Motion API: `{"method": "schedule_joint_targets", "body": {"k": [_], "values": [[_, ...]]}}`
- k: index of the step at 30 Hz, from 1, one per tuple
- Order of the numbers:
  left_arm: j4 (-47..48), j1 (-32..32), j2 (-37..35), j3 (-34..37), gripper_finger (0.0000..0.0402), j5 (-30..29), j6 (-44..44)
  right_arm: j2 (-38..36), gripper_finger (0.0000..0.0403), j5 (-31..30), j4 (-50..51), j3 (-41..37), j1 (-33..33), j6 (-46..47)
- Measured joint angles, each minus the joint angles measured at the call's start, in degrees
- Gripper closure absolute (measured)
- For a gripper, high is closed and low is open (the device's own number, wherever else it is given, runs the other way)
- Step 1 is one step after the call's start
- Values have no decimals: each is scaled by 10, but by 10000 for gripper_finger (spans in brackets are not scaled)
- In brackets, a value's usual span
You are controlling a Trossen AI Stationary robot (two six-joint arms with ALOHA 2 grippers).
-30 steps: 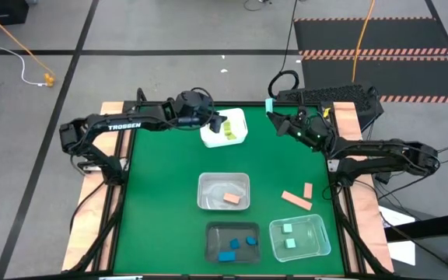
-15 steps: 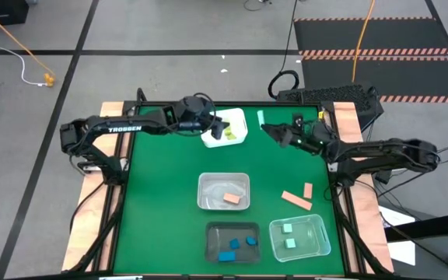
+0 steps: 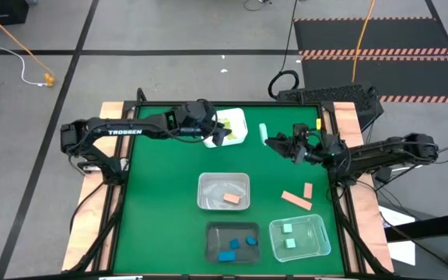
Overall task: Sort & place blocks by color
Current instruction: Put the light blue block into the transparent bin
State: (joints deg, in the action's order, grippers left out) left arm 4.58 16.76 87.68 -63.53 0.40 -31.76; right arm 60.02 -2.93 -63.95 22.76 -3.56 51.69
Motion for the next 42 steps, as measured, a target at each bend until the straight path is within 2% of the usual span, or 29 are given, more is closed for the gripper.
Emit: {"method": "schedule_joint_targets", "body": {"k": [7,13,18,24,31,35,42], "values": [[8,-30,0,0,165,0,-1,0,296,16,61,0,56,131],[24,-57,0,0,165,0,-32,0,296,20,151,8,126,195],[26,-84,0,0,165,-4,-68,0,296,82,282,52,174,180],[5,-118,0,0,165,-6,-162,0,296,154,435,98,237,116],[-22,-171,0,0,165,-7,-228,0,296,167,572,101,317,125],[-23,-214,0,0,165,-36,-248,0,296,201,633,101,360,158],[-23,-289,0,0,165,-136,-262,0,296,221,701,101,414,177]]}}
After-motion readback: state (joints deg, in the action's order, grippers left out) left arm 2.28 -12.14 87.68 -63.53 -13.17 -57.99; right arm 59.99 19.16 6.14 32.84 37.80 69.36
